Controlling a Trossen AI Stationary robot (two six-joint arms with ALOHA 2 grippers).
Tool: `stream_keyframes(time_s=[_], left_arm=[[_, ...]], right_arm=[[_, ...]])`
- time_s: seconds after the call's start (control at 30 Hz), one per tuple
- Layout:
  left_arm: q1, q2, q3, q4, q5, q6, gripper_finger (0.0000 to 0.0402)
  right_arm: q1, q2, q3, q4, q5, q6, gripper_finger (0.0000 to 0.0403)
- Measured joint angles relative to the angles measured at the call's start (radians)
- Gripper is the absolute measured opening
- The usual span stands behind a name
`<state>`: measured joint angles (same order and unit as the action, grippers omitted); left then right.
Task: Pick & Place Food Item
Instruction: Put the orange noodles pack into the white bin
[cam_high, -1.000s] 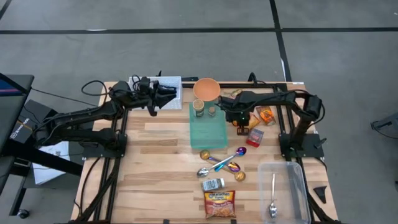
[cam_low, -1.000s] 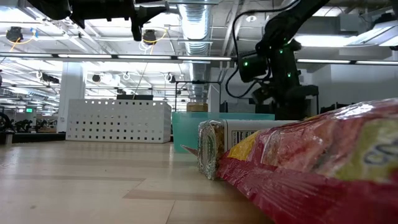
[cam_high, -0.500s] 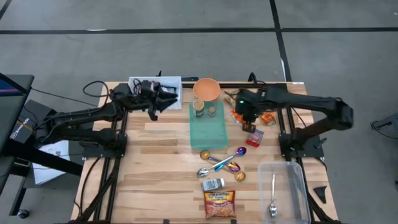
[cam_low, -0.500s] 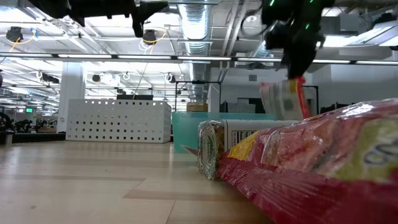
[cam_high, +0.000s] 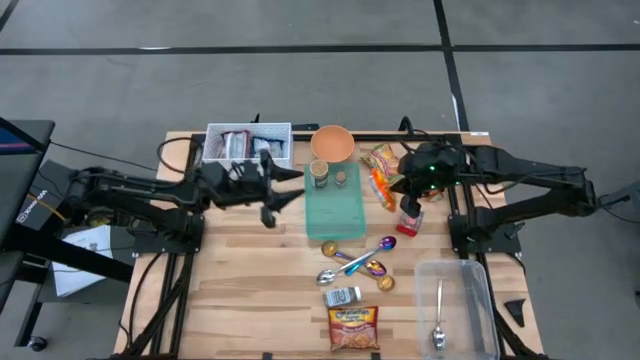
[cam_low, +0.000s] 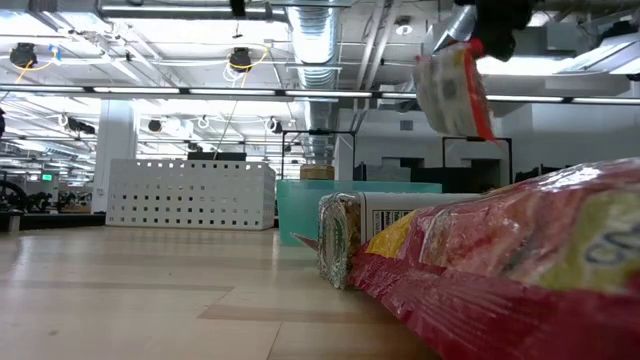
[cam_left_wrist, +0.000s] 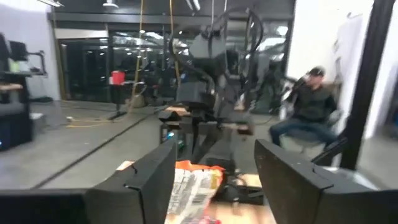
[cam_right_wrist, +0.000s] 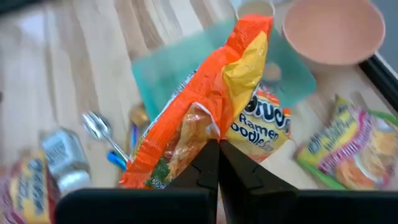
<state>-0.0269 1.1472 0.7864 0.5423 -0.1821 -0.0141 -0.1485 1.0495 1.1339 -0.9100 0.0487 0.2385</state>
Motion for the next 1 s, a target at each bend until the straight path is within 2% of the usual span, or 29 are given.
stream_keyframes(time_s=[0.13,0.23,0.33,0.47,0.57,0.73,1.0], left_arm=[[-0.030,0.125,0.145,-0.074,-0.045,-0.003,0.0234],[-0.029,0.216,0.251,-0.189,-0.100,-0.136,0.0239],[-0.022,0.291,0.326,-0.275,-0.109,-0.301,0.0235],[-0.022,0.360,0.355,-0.291,-0.107,-0.402,0.0225],[-0.018,0.395,0.354,-0.291,-0.074,-0.368,0.0220],[-0.030,0.437,0.354,-0.266,-0.085,-0.225,0.0218],[-0.034,0.448,0.354,-0.075,-0.118,-0.022,0.0218]], right_arm=[[0.022,-0.005,0.000,0.076,0.003,0.039,0.0000],[0.038,-0.005,0.000,0.111,0.039,0.056,0.0000],[0.058,-0.002,0.000,0.113,0.110,0.067,0.0000],[0.077,-0.002,0.000,0.116,0.143,0.069,0.0000],[0.093,-0.002,0.000,0.146,0.144,0.070,0.0000],[0.125,-0.004,0.000,0.260,0.133,0.088,0.0000],[0.177,-0.004,0.000,0.470,0.054,0.142,0.0000]])
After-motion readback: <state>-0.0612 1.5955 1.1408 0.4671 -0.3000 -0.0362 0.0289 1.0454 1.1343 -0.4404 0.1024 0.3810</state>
